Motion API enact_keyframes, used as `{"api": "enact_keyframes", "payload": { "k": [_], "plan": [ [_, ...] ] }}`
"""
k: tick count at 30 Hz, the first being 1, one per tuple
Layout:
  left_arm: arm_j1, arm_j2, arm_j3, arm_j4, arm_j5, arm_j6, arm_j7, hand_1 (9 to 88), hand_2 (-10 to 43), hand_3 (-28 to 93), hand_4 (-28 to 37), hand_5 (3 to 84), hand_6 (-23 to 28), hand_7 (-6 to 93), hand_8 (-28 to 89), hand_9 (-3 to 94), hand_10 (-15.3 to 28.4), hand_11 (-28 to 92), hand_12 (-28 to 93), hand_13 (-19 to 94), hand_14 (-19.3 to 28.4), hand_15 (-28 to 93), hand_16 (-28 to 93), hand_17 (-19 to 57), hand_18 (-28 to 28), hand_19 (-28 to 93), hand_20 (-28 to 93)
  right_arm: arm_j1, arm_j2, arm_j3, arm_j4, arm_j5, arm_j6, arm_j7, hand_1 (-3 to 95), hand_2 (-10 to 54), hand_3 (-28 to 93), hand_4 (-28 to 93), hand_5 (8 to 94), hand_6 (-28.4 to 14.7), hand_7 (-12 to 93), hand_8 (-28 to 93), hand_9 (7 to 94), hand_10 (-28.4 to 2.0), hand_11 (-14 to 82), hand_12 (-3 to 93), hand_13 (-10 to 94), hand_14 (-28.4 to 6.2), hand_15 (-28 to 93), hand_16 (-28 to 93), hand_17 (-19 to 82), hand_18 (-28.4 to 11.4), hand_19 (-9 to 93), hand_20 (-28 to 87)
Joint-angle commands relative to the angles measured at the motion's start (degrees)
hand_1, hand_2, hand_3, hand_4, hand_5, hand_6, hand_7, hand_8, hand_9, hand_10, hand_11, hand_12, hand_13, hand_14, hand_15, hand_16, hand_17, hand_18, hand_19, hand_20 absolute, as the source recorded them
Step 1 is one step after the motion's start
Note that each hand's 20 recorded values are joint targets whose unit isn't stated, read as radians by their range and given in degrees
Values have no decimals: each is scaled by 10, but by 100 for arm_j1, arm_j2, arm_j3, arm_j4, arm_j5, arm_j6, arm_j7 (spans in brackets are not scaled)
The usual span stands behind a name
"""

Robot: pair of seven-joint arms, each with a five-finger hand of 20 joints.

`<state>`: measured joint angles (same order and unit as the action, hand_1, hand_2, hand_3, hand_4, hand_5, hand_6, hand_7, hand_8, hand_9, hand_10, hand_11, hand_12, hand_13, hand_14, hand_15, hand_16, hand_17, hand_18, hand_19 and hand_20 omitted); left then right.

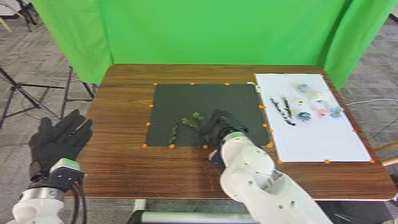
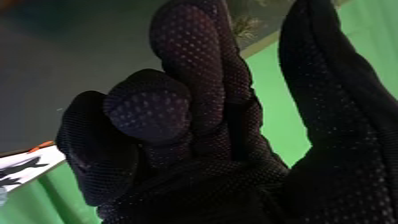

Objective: Arrange flowers

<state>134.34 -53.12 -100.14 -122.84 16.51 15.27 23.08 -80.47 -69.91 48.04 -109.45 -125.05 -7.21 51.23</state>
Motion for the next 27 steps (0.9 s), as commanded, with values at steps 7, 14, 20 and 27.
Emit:
{"api": "enact_keyframes", "payload": {
  "k": [7,14,20,27],
  "plan": [
    [90,-58,-73,-15,16,-66,-120,257,126,678,-283,394,87,170,-104,314,153,230,92,215,148,368,-107,-54,105,284,58,-195,9,153,-145,114,-410,5,328,19,703,-184,828,-43,179,-110,891,-141,373,317,857,-90,615,382,655,-165,932,470],
    [70,-61,-55,-5,42,-122,-162,256,127,680,-283,394,86,171,-105,313,153,230,92,215,148,371,-108,-56,106,286,59,-327,-125,217,-74,365,-925,-158,292,83,688,-183,805,-54,165,-106,871,-151,368,319,832,-109,620,384,619,-189,932,472],
    [94,-60,-43,-5,3,-126,-85,256,127,679,-283,392,87,170,-104,313,153,231,92,215,149,372,-109,-57,107,288,59,-249,-52,154,-120,218,-768,-140,288,87,688,-182,803,-53,168,-105,871,-152,368,315,830,-110,624,377,619,-188,932,468],
    [161,-73,-77,-21,-20,-88,-34,256,128,679,-283,392,86,170,-104,313,153,230,92,214,150,373,-108,-56,107,287,59,-211,153,39,-200,-328,-345,141,284,72,690,-175,806,-57,173,-99,877,-151,368,312,843,-98,619,369,642,-178,932,460]
  ]
}}
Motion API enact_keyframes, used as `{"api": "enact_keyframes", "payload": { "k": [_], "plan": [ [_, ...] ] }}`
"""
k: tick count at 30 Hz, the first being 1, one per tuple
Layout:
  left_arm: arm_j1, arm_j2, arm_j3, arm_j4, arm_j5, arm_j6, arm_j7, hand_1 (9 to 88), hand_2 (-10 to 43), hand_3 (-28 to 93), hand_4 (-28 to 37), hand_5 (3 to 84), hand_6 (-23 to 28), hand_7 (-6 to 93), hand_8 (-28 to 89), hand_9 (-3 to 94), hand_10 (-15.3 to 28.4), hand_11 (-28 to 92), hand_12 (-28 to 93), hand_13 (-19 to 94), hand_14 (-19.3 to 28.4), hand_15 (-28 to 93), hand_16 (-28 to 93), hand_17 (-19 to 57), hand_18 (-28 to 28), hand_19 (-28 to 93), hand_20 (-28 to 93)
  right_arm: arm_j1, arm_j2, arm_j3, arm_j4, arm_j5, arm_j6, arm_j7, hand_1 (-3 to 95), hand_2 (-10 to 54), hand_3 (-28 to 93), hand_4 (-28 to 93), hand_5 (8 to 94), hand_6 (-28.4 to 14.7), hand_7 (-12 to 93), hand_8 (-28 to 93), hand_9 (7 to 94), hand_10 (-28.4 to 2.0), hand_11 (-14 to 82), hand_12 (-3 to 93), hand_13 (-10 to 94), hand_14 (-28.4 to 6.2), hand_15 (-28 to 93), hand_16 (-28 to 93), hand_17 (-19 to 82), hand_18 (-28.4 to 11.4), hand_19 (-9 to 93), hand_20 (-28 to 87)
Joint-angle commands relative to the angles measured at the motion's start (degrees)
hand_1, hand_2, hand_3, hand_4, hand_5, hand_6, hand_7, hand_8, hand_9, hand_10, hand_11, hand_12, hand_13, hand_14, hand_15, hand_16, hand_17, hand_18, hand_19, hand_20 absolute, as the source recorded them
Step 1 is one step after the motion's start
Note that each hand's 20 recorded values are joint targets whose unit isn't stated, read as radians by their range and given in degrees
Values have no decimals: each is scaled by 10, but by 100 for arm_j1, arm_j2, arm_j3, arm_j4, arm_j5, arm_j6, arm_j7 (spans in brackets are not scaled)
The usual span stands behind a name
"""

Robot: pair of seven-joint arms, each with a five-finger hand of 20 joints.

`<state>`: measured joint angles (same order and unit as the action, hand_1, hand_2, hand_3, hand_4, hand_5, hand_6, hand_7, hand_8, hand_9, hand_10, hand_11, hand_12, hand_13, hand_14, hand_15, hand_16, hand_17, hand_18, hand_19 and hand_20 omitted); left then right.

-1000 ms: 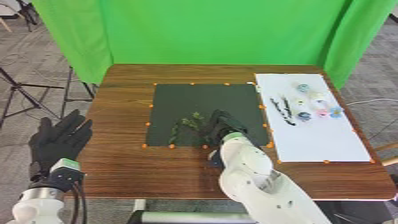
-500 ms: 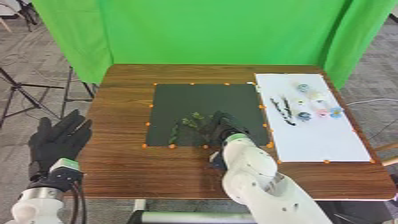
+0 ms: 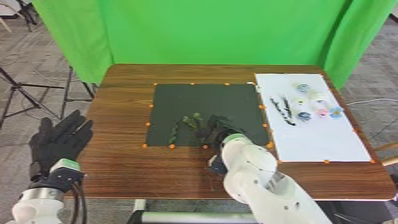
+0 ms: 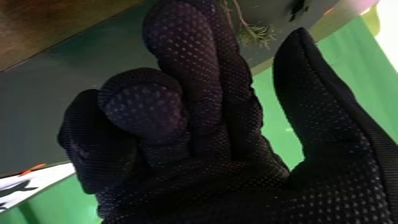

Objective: Arrange flowers

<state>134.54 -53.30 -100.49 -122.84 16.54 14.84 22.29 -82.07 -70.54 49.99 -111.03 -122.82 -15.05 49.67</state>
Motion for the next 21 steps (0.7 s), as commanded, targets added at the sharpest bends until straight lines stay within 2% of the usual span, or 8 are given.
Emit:
{"api": "enact_keyframes", "payload": {
  "k": [1,8,12,13,15,17,18,21],
  "plan": [
    [166,-42,-42,-30,-48,-13,89,257,128,678,-283,393,87,170,-104,313,153,230,91,215,150,373,-109,-56,107,287,59,-49,246,-134,-62,-587,413,272,284,65,691,-173,809,-58,175,-97,880,-151,367,311,847,-96,617,369,647,-176,932,457],
    [249,-54,-72,-59,-85,4,159,257,128,678,-283,391,86,171,-105,313,153,230,92,215,150,374,-109,-55,107,286,59,-118,406,42,-393,-386,446,251,282,45,692,-172,821,-58,190,-87,888,-150,359,308,862,-94,602,371,662,-172,932,451],
    [235,-86,-25,-53,-103,-32,242,256,129,680,-283,392,87,171,-105,313,153,231,92,215,150,374,-109,-56,107,286,60,-181,707,338,-581,-644,780,189,279,34,688,-173,812,-59,182,-91,886,-151,353,307,856,-94,600,377,654,-173,932,452],
    [226,-89,-33,-51,-90,-41,214,256,129,680,-283,392,87,172,-105,313,153,231,92,214,150,374,-109,-56,107,286,60,-183,810,473,-595,-713,912,235,280,29,687,-172,806,-59,183,-90,880,-153,353,308,849,-97,602,379,647,-174,932,454],
    [288,-50,-39,-76,-105,-31,326,257,129,678,-283,392,86,172,-106,313,153,231,92,215,150,374,-109,-56,107,287,60,-147,892,920,-586,-680,1013,408,289,10,685,-172,790,-60,186,-89,863,-158,343,301,831,-100,606,379,631,-178,932,469],
    [256,-6,4,-95,-154,53,404,257,129,678,-283,392,86,173,-106,313,153,231,92,215,150,375,-109,-56,107,287,60,-84,1051,1264,-490,-784,1454,699,294,-7,688,-172,774,-61,191,-89,853,-160,334,292,822,-100,606,376,627,-181,932,482],
    [282,-19,-29,-99,-122,-18,365,257,129,679,-283,392,86,173,-106,313,153,231,91,215,150,375,-109,-56,107,287,60,-57,1112,1421,-398,-959,1423,792,296,-13,687,-172,767,-63,194,-88,849,-162,333,289,819,-101,608,373,626,-180,932,488],
    [278,-2,-57,-106,-101,-35,363,255,129,682,-283,392,86,174,-106,313,153,230,90,215,150,376,-109,-56,108,288,60,44,1345,1749,-188,-904,1270,967,313,-66,679,-174,725,-75,191,-86,821,-168,335,286,801,-103,621,369,618,-180,932,515]
  ]
}}
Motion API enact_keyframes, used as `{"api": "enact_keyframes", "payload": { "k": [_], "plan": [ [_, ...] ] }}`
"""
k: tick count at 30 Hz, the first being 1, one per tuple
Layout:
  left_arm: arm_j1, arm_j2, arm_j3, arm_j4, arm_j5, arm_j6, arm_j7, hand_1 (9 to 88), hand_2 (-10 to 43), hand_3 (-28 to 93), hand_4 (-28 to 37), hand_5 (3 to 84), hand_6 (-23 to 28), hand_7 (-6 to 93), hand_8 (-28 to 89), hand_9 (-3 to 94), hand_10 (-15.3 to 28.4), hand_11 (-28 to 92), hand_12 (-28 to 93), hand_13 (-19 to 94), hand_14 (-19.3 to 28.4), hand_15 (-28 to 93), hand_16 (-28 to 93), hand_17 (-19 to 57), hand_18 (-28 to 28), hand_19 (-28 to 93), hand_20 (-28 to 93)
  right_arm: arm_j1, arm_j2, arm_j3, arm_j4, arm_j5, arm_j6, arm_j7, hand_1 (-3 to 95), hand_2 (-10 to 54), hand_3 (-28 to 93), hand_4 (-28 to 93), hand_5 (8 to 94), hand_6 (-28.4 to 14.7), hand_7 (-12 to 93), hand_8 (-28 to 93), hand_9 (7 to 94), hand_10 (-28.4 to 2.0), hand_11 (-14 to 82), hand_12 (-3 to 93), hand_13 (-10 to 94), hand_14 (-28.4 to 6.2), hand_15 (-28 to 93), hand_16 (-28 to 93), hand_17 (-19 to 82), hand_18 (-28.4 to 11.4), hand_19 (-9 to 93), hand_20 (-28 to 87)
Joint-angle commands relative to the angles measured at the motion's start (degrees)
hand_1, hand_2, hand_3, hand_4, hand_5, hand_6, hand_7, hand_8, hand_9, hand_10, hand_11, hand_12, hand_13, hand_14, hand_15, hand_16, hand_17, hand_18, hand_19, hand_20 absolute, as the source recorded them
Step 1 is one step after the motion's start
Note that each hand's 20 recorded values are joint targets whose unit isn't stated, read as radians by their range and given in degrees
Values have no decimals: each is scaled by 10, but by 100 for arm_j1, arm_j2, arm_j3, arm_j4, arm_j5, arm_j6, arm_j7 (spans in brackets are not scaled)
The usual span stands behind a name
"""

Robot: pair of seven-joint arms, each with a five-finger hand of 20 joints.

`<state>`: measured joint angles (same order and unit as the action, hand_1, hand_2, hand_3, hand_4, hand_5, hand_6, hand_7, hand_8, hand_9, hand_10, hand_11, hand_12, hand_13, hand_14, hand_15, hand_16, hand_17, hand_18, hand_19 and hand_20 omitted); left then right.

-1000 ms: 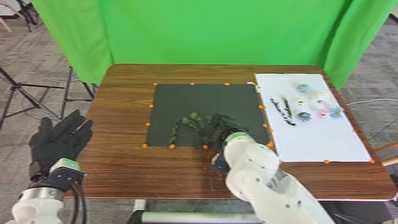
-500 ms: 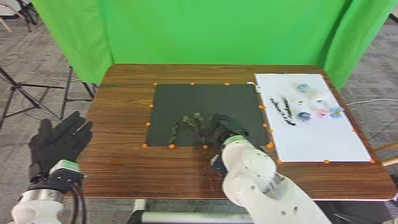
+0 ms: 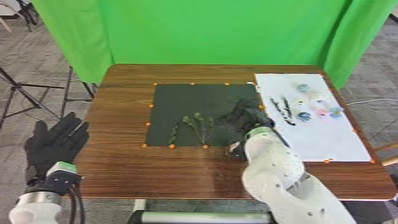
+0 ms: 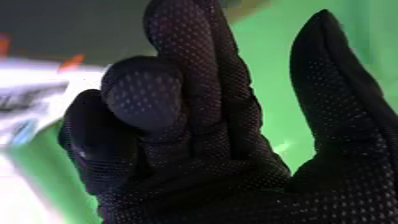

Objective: Arrange flowers

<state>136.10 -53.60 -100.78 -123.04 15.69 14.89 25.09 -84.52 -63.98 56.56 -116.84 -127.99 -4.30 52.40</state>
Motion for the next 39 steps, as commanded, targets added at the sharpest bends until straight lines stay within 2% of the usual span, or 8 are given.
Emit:
{"api": "enact_keyframes", "payload": {
  "k": [1,2,9,14,20,27,34,39],
  "plan": [
    [155,24,-56,-102,-31,-30,88,255,129,682,-283,392,86,173,-106,313,153,230,91,216,150,375,-110,-56,108,288,60,328,712,1188,484,-219,122,671,316,-74,677,-173,716,-76,189,-85,816,-169,337,287,799,-103,623,370,617,-180,932,518],
    [184,-3,-107,-118,-22,-56,21,256,129,680,-283,392,86,173,-106,313,153,230,91,216,150,374,-110,-56,108,287,60,369,696,1298,564,35,60,670,320,-91,676,-178,695,-81,175,-88,809,-170,340,287,796,-104,628,369,616,-181,932,524],
    [188,15,-127,-147,-35,-97,17,255,128,680,-283,387,81,170,-106,309,150,225,90,209,149,363,-108,-59,110,284,58,999,962,827,1319,313,-109,540,293,-95,614,-211,655,-93,137,-84,800,-165,373,298,789,-105,666,378,619,-179,932,543],
    [176,-5,-172,-146,26,-176,-156,258,128,675,-283,386,82,168,-104,308,151,224,91,209,149,363,-104,-60,110,283,58,1376,1156,203,1612,276,-411,389,300,-95,602,-250,656,-92,138,-82,797,-162,394,309,787,-103,681,385,620,-178,932,556],
    [177,-1,-128,-145,117,-192,-108,258,129,668,-283,381,82,168,-102,301,149,222,93,203,150,359,-103,-62,111,280,58,1637,1198,-291,1917,242,-784,346,310,-95,594,-271,654,-99,139,-81,795,-160,403,313,787,-103,684,388,621,-176,932,557],
    [182,-175,-189,-69,307,-581,-540,257,128,662,-283,367,81,159,-101,286,145,210,93,193,149,350,-102,-65,111,273,57,1628,1119,-356,2188,181,-961,428,315,-95,604,-280,638,-102,138,-79,790,-160,405,314,785,-99,684,391,620,-175,932,566],
    [185,-159,-171,-84,304,-528,-425,254,127,660,-283,363,80,155,-96,280,146,207,97,187,149,345,-96,-67,112,273,59,1608,1131,-341,2290,17,-958,471,356,-95,609,-282,637,-99,142,-79,788,-156,408,312,785,-96,682,391,621,-174,932,576],
    [171,-152,-124,-51,303,-584,-348,256,128,659,-283,364,81,154,-96,284,148,209,98,190,150,346,-94,-68,113,275,60,1661,1120,-378,2420,40,-977,529,360,-95,608,-282,636,-99,142,-81,788,-156,408,311,785,-96,682,392,622,-173,932,579]
  ]
}}
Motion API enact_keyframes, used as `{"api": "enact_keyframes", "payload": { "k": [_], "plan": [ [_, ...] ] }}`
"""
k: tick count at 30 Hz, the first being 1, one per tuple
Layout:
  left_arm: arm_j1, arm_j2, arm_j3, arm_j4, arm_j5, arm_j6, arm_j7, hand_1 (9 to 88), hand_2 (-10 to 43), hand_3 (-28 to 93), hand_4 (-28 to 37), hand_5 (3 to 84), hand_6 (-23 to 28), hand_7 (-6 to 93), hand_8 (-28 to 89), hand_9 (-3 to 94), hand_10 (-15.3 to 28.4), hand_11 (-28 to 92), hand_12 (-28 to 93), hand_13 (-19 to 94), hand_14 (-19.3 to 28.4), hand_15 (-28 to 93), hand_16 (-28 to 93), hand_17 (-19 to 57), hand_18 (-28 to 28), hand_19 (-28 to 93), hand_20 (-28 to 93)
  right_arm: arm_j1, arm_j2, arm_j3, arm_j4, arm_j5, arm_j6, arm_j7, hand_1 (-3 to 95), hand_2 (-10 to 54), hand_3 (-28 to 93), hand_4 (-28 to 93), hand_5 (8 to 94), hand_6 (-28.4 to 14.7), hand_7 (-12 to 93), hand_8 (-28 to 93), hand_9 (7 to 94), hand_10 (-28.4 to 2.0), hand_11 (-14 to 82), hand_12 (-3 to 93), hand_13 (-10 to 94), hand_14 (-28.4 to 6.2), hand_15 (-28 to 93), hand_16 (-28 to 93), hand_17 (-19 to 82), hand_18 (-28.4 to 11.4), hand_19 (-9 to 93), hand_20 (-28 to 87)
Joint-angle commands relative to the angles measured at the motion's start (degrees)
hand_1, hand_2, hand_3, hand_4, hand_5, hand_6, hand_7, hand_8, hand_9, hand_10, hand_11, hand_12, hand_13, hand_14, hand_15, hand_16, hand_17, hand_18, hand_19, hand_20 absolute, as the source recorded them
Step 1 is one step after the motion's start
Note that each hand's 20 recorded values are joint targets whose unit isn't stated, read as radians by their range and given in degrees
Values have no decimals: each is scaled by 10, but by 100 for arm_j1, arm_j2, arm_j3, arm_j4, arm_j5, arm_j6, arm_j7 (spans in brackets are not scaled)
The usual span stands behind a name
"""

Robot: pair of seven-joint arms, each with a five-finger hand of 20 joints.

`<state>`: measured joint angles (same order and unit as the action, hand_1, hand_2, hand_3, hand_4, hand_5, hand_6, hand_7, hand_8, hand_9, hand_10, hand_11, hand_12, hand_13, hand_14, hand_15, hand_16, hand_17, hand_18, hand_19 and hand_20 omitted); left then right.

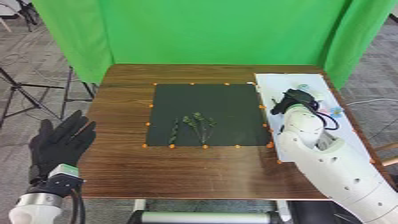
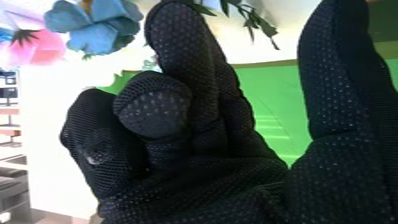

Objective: Arrange flowers

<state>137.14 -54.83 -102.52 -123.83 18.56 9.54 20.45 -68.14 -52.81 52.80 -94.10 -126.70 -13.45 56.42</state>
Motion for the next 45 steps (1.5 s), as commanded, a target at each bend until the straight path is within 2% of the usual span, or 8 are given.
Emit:
{"api": "enact_keyframes", "payload": {
  "k": [1,10,13,18,30,39,43,45],
  "plan": [
    [76,-26,60,24,-12,-30,133,257,128,657,-283,365,81,154,-96,284,148,210,99,190,150,346,-94,-68,113,275,60,32,-8,-18,187,-82,-94,132,362,-95,609,-282,636,-99,142,-81,788,-156,409,311,785,-95,682,392,622,-173,932,580],
    [51,-39,86,44,-70,-11,115,259,131,656,-283,367,83,158,-98,288,150,212,98,194,151,353,-96,-68,113,275,60,-79,-64,-129,456,-298,98,116,479,-95,671,-281,679,-69,197,-86,809,-139,390,344,802,-84,672,384,630,-169,932,579],
    [37,-56,85,48,-55,-7,103,259,131,658,-283,368,83,159,-98,288,150,213,98,194,151,354,-98,-68,113,276,60,-118,-80,-117,456,-252,141,165,577,-95,643,-281,711,-44,287,110,848,-103,303,473,812,-80,666,382,633,-168,932,579],
    [59,-70,82,49,-58,-10,65,259,131,659,-283,369,84,160,-99,290,150,213,97,195,151,355,-98,-67,113,276,59,-255,-19,-138,339,-535,471,52,614,-95,678,-276,738,-25,362,154,872,-96,281,507,822,-78,659,381,631,-171,932,575],
    [110,-70,-38,-5,0,-87,-65,256,142,690,-283,371,85,161,-98,292,151,214,98,196,151,356,-99,-69,114,281,59,-949,285,75,-1328,-1586,1285,-220,607,-95,718,-279,753,-26,367,174,881,-95,291,504,838,-73,651,382,641,-174,932,566],
    [98,-45,-72,-18,40,-90,-130,257,136,683,-283,375,86,162,-99,293,151,213,98,196,151,357,-99,-70,116,284,59,-669,-30,-666,-1567,-1531,972,-564,606,-95,723,-276,756,-28,359,181,882,-97,294,502,840,-74,650,387,643,-174,932,564],
    [49,-17,-2,24,-30,-143,-66,258,135,682,-283,374,86,163,-99,292,150,213,97,196,151,356,-100,-70,116,284,59,-635,-201,-912,-1424,-1496,701,-633,604,-95,724,-272,756,-29,357,184,882,-97,295,503,840,-74,649,387,643,-174,932,563],
    [73,9,33,9,-221,-75,57,256,133,685,-283,374,86,163,-99,292,150,213,98,196,151,355,-99,-70,116,285,58,-692,-233,-1012,-1366,-1615,535,-741,604,-95,723,-272,757,-30,356,184,882,-97,295,502,840,-74,649,388,643,-174,932,563]
  ]
}}
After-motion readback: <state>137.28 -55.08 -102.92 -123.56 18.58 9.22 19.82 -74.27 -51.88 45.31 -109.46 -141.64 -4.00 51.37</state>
